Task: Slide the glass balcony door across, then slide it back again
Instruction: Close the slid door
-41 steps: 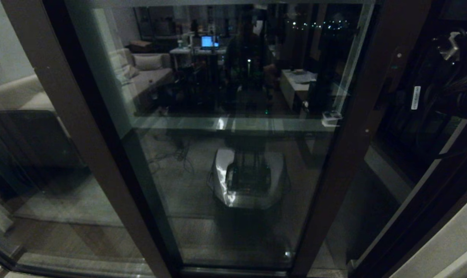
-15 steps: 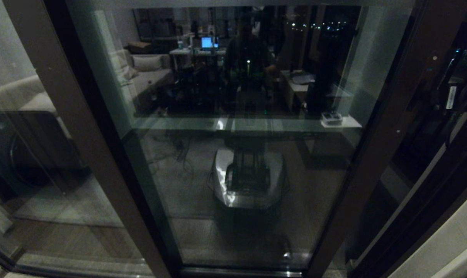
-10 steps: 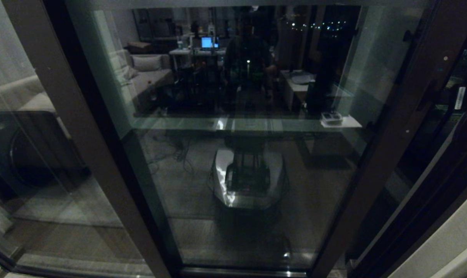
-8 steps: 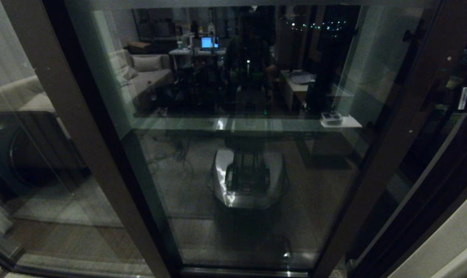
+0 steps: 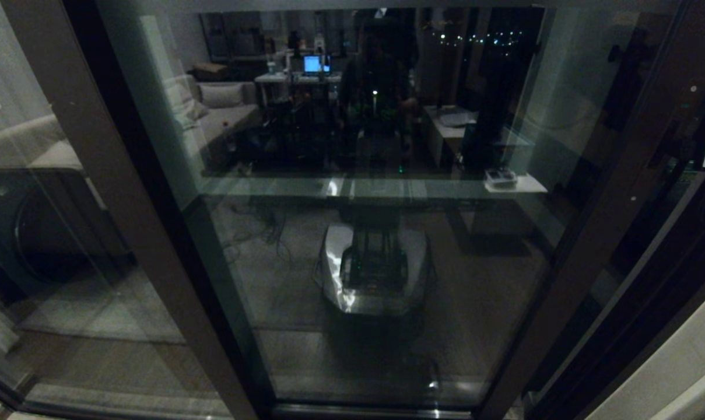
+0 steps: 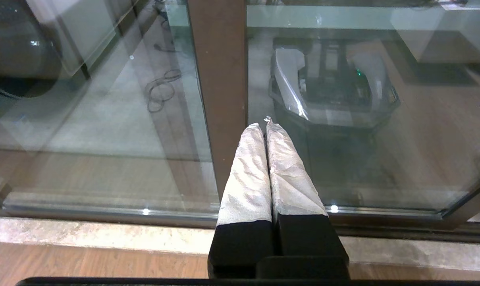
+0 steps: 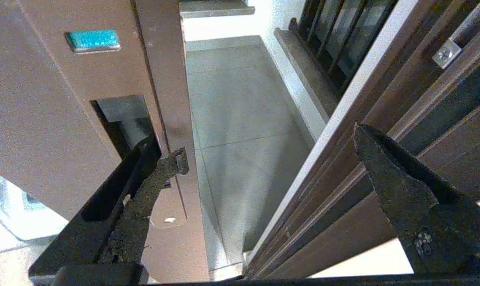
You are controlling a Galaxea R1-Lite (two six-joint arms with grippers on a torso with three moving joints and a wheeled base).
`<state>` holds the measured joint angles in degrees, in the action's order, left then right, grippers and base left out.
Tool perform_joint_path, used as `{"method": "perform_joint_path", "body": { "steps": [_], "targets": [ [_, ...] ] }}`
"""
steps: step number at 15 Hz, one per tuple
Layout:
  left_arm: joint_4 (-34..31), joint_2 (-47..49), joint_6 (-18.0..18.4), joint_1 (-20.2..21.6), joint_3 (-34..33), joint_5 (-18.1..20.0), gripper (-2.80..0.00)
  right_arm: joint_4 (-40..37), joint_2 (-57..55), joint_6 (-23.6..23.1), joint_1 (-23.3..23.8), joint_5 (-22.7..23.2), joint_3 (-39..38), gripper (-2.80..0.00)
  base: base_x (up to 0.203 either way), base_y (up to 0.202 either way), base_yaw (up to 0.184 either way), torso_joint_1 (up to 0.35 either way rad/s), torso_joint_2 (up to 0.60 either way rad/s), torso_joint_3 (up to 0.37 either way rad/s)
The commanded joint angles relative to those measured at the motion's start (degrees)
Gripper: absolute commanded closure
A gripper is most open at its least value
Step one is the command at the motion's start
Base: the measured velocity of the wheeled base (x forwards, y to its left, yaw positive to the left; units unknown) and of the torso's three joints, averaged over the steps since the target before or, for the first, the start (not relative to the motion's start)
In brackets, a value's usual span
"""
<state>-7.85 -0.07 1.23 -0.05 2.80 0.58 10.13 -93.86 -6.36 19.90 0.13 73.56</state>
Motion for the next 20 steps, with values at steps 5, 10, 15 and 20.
{"method": "perform_joint_path", "body": {
  "steps": [5, 10, 15, 20],
  "targets": [
    [-0.01, -0.01, 0.00, 0.00, 0.01, 0.04, 0.00, -0.05, 4.19, 0.12, 1.68, 2.09, -1.85, -2.80, 0.000, 0.000, 0.000, 0.000, 0.00, 0.000],
    [-0.03, -0.01, 0.00, -0.04, 0.01, 0.04, 0.00, -0.11, 14.74, 0.31, 2.41, 5.05, -8.41, -2.80, 0.000, 0.000, 0.000, 0.000, 0.00, 0.000],
    [0.01, -0.01, 0.00, -0.03, 0.01, 0.04, 0.00, -0.30, 21.36, 0.28, 2.43, 5.90, -10.83, -2.80, 0.000, 0.000, 0.000, 0.000, 0.00, 0.000],
    [-0.01, -0.01, 0.00, 0.03, 0.01, 0.04, 0.00, -3.68, 24.45, -1.58, 2.12, 0.44, -12.53, 0.00, 0.000, 0.000, 0.000, 0.000, 0.00, 0.000]
  ]
}}
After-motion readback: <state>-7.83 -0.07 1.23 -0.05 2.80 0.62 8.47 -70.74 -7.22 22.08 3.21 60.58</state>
